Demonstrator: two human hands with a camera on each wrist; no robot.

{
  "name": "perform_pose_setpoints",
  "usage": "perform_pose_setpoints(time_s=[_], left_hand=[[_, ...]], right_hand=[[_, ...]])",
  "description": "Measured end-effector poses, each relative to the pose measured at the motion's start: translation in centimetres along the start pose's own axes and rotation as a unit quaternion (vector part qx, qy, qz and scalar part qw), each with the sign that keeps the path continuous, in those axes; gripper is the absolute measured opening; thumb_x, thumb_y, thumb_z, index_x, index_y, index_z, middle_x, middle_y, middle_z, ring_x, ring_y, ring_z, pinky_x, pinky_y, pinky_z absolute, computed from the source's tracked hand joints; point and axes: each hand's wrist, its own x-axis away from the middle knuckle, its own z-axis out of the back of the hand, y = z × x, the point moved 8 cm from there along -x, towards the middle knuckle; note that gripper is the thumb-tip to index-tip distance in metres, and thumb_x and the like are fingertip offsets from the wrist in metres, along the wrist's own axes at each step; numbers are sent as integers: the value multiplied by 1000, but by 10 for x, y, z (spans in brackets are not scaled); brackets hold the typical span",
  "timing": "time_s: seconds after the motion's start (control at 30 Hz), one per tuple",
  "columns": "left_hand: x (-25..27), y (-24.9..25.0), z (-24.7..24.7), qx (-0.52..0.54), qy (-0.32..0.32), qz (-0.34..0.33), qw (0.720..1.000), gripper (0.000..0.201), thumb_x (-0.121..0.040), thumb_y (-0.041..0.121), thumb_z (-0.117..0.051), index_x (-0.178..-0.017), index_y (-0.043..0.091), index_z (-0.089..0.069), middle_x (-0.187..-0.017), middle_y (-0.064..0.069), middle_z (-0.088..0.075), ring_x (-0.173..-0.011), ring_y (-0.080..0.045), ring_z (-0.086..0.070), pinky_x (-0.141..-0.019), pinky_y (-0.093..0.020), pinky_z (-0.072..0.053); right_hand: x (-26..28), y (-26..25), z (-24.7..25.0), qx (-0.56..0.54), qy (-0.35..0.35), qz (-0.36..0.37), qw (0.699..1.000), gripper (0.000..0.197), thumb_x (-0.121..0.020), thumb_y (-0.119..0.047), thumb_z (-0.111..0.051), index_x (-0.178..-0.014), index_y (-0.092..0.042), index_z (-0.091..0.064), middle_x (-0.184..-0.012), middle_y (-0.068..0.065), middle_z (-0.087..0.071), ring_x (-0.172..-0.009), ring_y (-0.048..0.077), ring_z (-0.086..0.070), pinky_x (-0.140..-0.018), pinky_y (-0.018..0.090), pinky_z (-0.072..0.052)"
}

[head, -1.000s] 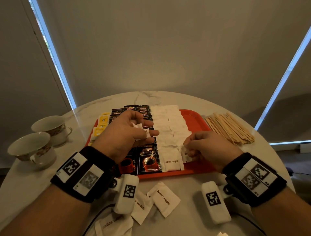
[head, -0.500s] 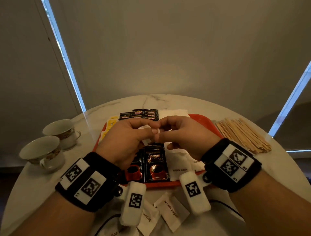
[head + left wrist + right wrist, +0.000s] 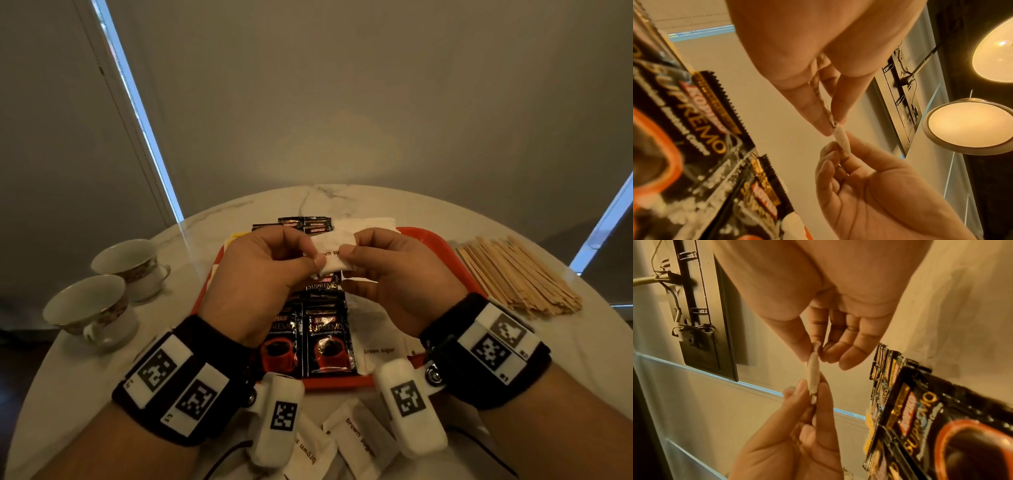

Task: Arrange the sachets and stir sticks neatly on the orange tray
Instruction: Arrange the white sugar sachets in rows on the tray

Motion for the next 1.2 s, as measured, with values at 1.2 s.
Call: perform_pose_setpoints(time_s=[1.2], left_hand=[[14, 27, 20, 92, 37, 68, 993, 13, -93, 5, -70, -100, 16, -70, -81, 3, -70, -65, -8, -63, -57, -23, -54]], right_hand=[[71, 16, 104, 389, 175, -182, 886, 7, -82, -12, -79, -88, -16, -79, -97, 11, -75, -83, 22, -65, -90, 46, -60]])
